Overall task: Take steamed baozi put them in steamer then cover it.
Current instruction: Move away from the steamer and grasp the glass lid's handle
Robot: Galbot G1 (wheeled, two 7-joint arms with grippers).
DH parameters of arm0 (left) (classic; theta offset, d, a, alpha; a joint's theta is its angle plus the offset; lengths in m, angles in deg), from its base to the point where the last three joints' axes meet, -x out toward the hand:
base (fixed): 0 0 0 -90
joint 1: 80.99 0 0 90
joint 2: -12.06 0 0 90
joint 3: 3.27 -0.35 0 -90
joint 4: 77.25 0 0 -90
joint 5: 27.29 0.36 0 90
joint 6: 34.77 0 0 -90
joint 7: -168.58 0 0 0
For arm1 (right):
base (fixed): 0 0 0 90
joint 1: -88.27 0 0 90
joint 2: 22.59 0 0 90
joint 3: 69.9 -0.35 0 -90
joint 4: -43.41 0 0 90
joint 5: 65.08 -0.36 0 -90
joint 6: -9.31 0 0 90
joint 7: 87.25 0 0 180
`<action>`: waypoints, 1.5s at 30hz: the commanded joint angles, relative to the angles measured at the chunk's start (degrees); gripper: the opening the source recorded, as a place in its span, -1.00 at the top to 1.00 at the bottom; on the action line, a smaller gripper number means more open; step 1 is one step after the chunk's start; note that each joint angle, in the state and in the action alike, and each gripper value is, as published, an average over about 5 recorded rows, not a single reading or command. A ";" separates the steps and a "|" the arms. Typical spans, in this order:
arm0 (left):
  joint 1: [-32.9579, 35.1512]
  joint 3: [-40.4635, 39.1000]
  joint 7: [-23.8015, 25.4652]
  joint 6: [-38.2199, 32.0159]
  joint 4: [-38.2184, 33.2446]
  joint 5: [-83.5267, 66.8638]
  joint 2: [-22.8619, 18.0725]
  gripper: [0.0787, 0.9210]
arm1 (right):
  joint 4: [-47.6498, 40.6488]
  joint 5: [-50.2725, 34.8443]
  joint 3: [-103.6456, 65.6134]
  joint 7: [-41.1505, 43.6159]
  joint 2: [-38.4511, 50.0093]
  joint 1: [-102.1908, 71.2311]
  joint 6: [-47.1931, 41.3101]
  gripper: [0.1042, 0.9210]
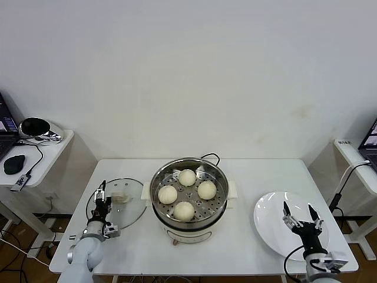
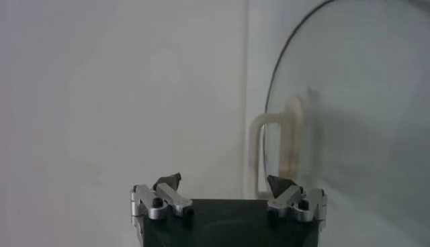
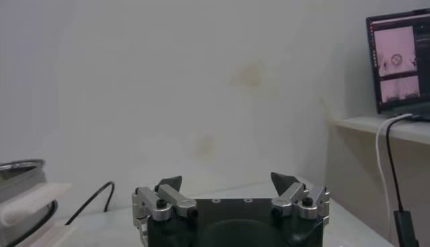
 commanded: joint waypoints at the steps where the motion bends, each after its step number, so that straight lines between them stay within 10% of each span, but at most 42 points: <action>1: -1.77 -0.56 0.13 0.60 1.80 -0.47 -0.46 -0.77 | -0.14 0.26 0.15 0.02 -0.26 0.03 0.10 -0.76; 27: -4.08 -0.89 -3.94 2.93 6.82 -4.46 -1.91 -0.71 | -0.83 1.01 0.12 0.20 -1.33 -0.05 0.62 -0.76; 45: -3.60 -1.68 -4.39 2.51 6.85 -5.68 -1.28 0.48 | -0.60 1.50 -0.11 0.24 -1.46 0.21 0.26 -0.76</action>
